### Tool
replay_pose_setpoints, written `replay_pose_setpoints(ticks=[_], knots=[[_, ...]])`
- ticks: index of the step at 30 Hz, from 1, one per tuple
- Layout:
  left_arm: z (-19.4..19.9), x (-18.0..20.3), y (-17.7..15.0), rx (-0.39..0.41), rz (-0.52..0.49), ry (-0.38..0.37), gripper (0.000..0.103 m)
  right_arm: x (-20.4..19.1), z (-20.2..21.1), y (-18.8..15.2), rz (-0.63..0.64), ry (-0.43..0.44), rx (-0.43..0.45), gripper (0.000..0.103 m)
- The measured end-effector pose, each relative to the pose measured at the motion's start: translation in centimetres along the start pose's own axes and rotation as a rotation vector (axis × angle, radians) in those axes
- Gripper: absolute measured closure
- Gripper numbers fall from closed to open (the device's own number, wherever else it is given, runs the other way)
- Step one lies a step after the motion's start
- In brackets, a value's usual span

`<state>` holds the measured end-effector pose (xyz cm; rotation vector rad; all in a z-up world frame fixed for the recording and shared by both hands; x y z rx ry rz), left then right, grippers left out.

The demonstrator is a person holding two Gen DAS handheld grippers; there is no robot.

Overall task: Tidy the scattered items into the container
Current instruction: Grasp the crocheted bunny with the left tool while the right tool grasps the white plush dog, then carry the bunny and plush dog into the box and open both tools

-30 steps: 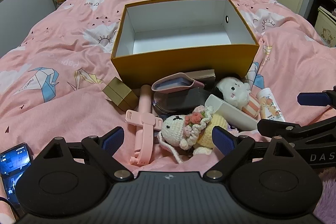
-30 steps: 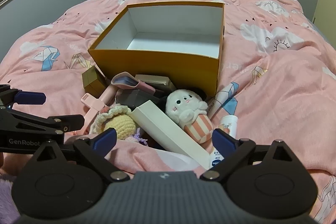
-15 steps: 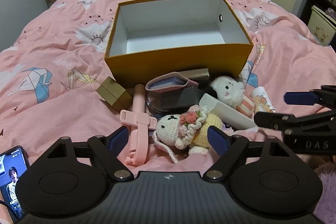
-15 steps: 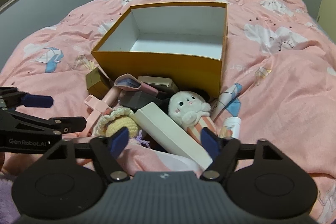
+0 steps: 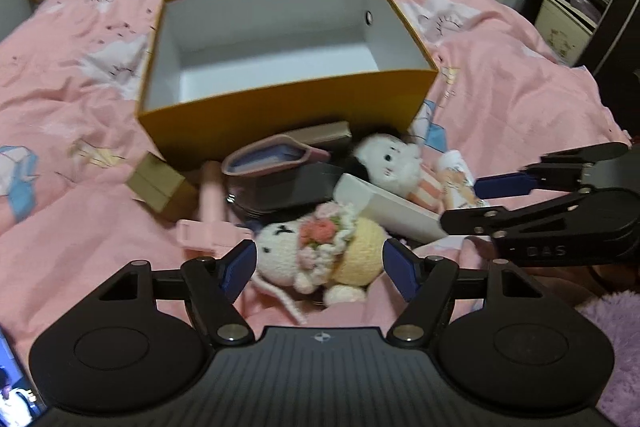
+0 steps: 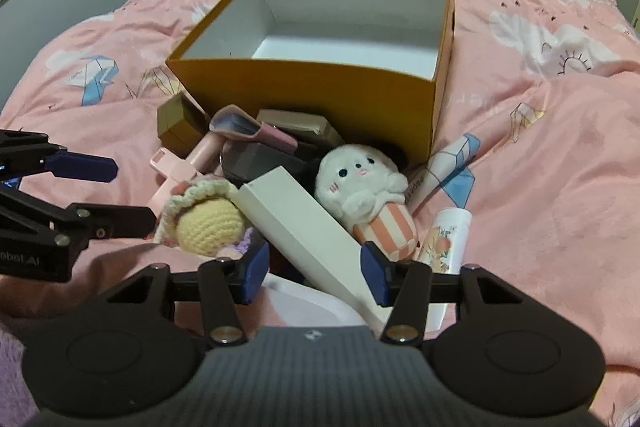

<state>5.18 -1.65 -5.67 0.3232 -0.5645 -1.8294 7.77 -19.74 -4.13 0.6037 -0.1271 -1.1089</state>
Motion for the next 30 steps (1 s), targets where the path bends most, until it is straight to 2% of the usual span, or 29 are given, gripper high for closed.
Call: replay_pose_setpoints(ticks=[6, 9, 13, 18, 24, 30], knots=[[-2.8, 0.3, 0.2, -0.081, 0.063, -0.065, 0.020, 1.0, -0.9, 0.8, 0.007, 0.009, -0.031, 0.046], [-4.0, 0.0, 0.2, -0.125, 0.131, -0.082, 0.020, 2.1, -1.2, 1.7, 0.005, -0.007, -0.031, 0.045], [-5.1, -0.5, 0.0, -0.171, 0.208, -0.080, 0.020, 3.3, -2.5, 3.0, 0.035, -0.028, -0.034, 0.040], [-6.1, -1.3, 0.3, -0.209, 0.298, -0.067, 0.018, 3.9, -5.2, 3.9, 0.096, -0.014, -0.091, 0.039], [-7.1, -1.0, 0.6, -0.266, 0.306, -0.031, 0.014, 3.8, -7.7, 4.1, 0.192, -0.001, -0.154, 0.039], [-8.0, -1.1, 0.4, -0.297, 0.318, -0.025, 0.012, 4.2, -9.8, 4.7, 0.219, 0.000, -0.186, 0.038]])
Point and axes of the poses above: each gripper's, at about its wrist camera, not at the fingertips, and z roughly against the way its jaws point, x to its right, y to its top, the point moved 5 cm from there along -z, roughly the way its jaws point, and after that the axes turned 7 degrees about -z, right-handed, at the moved point
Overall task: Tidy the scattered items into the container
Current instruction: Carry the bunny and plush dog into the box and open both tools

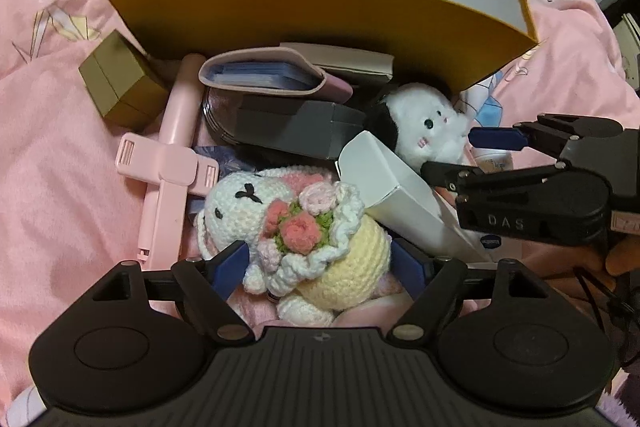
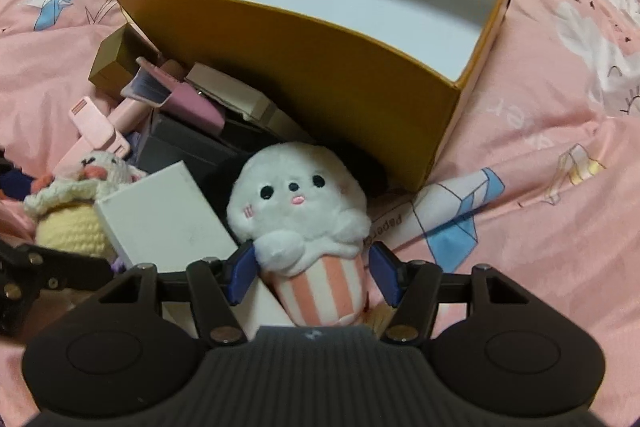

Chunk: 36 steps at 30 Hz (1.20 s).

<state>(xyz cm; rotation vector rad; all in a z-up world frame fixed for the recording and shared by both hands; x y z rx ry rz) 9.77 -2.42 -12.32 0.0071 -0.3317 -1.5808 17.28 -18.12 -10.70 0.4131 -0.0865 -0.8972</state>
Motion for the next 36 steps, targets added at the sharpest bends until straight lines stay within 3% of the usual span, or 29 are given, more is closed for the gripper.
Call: replay_pose_setpoints(ticks=[5, 11, 23, 29, 36], knots=[[-0.8, -1.2, -0.3, -0.015, 0.075, -0.050, 0.015, 0.8, -1.1, 0.5, -0.031, 0.026, -0.013, 0.030], [-0.5, -1.8, -1.0, 0.005, 0.112, -0.117, 0.026, 0.5, -1.1, 0.1, -0.040, 0.034, 0.008, 0.041], [3.3, -1.2, -2.1, 0.135, -0.017, -0.089, 0.039, -0.5, 5.6, -0.5, -0.013, -0.009, 0.157, 0.045], [7.2, -1.2, -2.0, 0.255, -0.113, -0.055, 0.040, -2.4, 9.7, 0.1, -0.027, 0.062, 0.238, 0.045], [11.3, -0.5, 0.1, 0.390, -0.276, -0.003, 0.040, -4.6, 13.7, 3.5, -0.046, 0.131, 0.376, 0.045]])
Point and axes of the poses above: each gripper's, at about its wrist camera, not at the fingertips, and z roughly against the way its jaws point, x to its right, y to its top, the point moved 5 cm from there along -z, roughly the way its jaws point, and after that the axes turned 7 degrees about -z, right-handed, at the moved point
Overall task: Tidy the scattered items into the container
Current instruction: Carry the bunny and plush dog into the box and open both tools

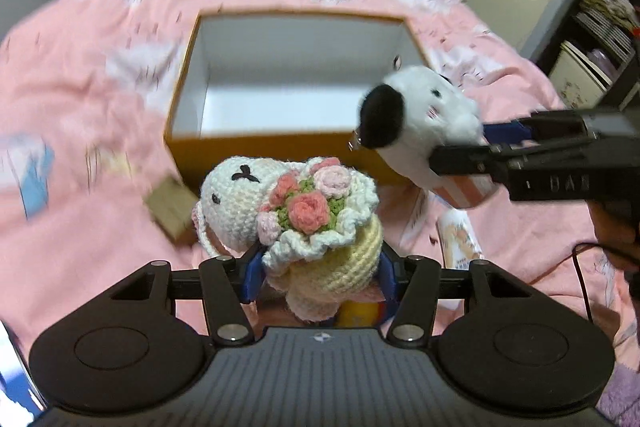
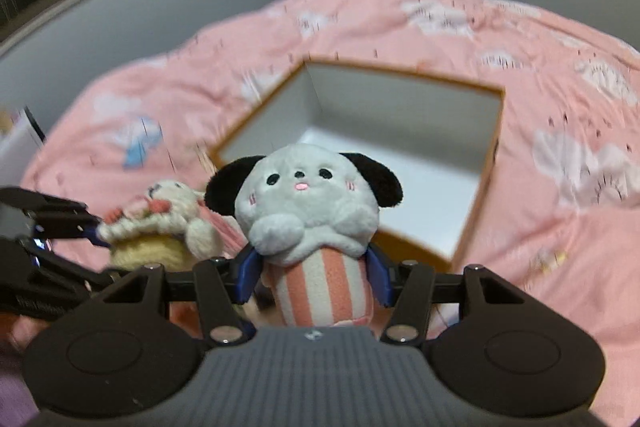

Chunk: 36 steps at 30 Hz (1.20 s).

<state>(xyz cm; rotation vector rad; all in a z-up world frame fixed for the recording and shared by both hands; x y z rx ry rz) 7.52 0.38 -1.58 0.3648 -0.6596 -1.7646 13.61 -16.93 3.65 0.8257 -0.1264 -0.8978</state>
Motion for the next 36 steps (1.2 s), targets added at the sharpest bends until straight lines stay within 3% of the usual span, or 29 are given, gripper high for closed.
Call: replay_pose_setpoints(ticks=[5, 11, 17, 23, 28, 36], knots=[[0.6, -0.9, 2.9, 0.065, -0.141, 0.042, 0.039, -0.8, -0.8, 3.5, -0.023, -0.006, 0.076, 0.045], [-1.2, -2.7, 6.3, 0.091, -0.234, 0.076, 0.039, 0.2, -4.3, 6.1, -0.092, -0.034, 0.083, 0.045], [-5.4, -4.6, 8.3, 0.024, -0.249, 0.060, 0.039, 2.4, -9.3, 6.7, -0.199, -0.071, 0.006, 0.045], [-9.1, -6.4, 9.4, -0.050, -0.327, 0.047, 0.039, 4.8, -13.0, 6.5, -0.342, -0.068, -0.068, 0.045], [-12.3, -7.0, 9.4, -0.173, -0.383, 0.006, 0.039, 5.0, -15.2, 5.8, -0.369, -0.090, -0.118, 0.045], [-15.3, -6.9, 8.6, -0.331, -0.553, 0.015, 0.036, 5.2, -18.2, 5.3, -0.421, -0.105, -0.200, 0.045]])
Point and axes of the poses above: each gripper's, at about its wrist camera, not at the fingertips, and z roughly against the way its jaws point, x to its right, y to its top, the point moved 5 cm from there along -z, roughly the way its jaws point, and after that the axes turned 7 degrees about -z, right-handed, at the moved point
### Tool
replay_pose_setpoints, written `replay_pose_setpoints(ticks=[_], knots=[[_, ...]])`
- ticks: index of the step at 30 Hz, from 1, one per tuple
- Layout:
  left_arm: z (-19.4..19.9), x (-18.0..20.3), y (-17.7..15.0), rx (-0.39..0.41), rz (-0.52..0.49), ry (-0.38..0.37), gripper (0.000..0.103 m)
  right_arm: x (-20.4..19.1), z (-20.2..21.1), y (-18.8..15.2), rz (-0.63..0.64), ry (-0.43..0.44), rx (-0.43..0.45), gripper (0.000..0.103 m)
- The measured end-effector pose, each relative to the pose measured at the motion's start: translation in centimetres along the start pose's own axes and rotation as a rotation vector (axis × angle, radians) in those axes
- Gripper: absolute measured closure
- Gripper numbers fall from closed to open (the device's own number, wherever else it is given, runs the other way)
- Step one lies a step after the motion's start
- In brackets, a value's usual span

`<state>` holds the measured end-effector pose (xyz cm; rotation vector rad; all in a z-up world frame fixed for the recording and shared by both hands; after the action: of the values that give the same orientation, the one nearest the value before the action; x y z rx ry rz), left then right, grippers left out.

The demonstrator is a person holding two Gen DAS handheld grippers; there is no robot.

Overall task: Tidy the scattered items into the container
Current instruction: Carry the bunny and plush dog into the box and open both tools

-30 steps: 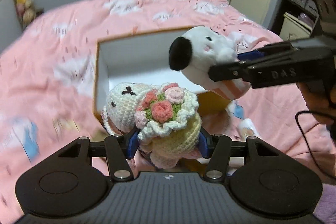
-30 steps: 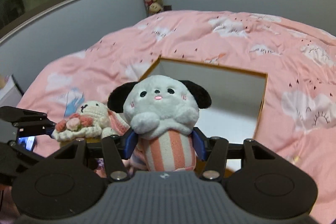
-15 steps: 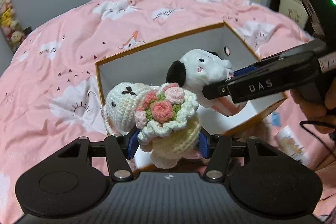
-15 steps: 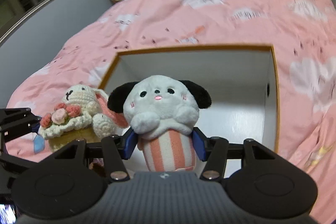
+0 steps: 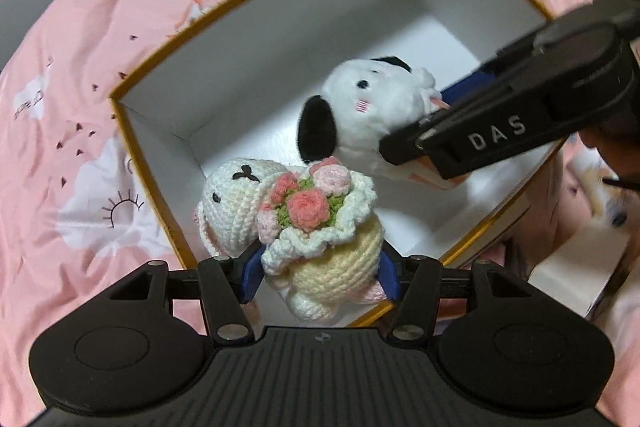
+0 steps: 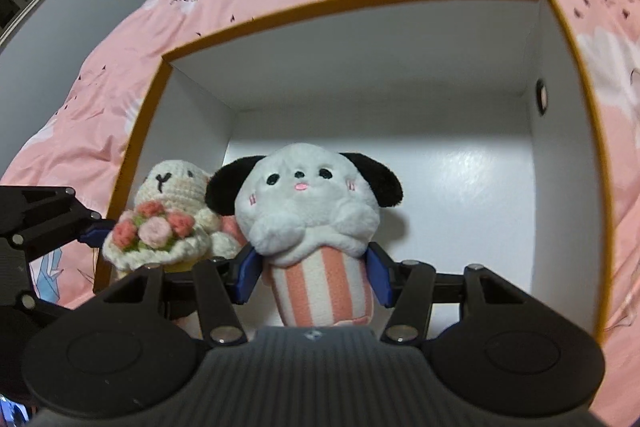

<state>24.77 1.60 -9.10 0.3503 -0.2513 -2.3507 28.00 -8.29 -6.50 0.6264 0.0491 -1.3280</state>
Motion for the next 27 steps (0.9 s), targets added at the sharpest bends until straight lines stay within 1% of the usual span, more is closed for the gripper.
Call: replay_pose_setpoints(ticks=[4, 5, 8, 9, 12, 15, 19, 20, 21, 22, 24, 26, 27], knots=[[-0.7, -0.4, 0.0, -0.046, -0.004, -0.058, 0.032, -0.7, -1.3, 0.0, -0.018, 0.014, -0.041, 0.044], [-0.9, -0.9, 0.0, -0.057, 0.002, -0.068, 0.030, -0.9, -1.5, -0.1, -0.017, 0.007, -0.052, 0.044], [-1.2, -1.4, -0.2, -0.073, 0.008, -0.085, 0.027, -1.2, -2.4, -0.1, -0.004, -0.008, -0.083, 0.043], [-1.1, -1.4, -0.3, -0.071, 0.006, -0.090, 0.026, -1.2, -2.5, -0.2, -0.005, -0.004, -0.095, 0.041], [-0.6, -1.7, -0.5, -0.054, 0.012, -0.111, 0.024, -0.8, -2.4, -0.4, -0.011, 0.020, -0.117, 0.041], [0.1, -2.4, -0.8, -0.033, 0.047, -0.136, 0.024, -0.7, -1.8, -0.4, 0.000, 0.040, -0.123, 0.038], [1.5, -2.7, -0.8, 0.027, 0.101, -0.199, 0.025, -0.5, -0.5, -0.3, 0.003, 0.073, -0.122, 0.038], [1.6, -2.7, -0.6, 0.035, 0.116, -0.203, 0.026, -0.4, -0.4, -0.3, 0.002, 0.077, -0.122, 0.038], [1.6, -2.6, -0.4, 0.037, 0.130, -0.202, 0.032, -0.4, -0.4, -0.4, 0.002, 0.075, -0.123, 0.038], [1.5, -2.5, -0.4, 0.035, 0.139, -0.201, 0.035, -0.3, -0.5, -0.5, 0.001, 0.069, -0.126, 0.040], [1.1, -2.2, -0.4, 0.024, 0.149, -0.186, 0.041, -0.1, -1.1, -0.7, -0.011, 0.060, -0.139, 0.053], [0.6, -2.0, -0.3, 0.010, 0.158, -0.150, 0.047, 0.1, -1.9, -1.0, -0.048, 0.095, -0.159, 0.057], [0.5, -1.9, -0.4, 0.007, 0.165, -0.140, 0.047, 0.2, -2.0, -1.2, -0.056, 0.104, -0.161, 0.058]])
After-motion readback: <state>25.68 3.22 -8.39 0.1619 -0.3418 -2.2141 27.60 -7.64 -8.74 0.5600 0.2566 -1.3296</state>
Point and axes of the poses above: each gripper's, at about its wrist camera, not at the fingertips, and z roughly against the way its jaws point, x to its right, y to its top, the point moved 5 cm from there along -z, roughly the way its jaws point, and after that the axes turned 7 degrees about -z, right-handed, at the moved point
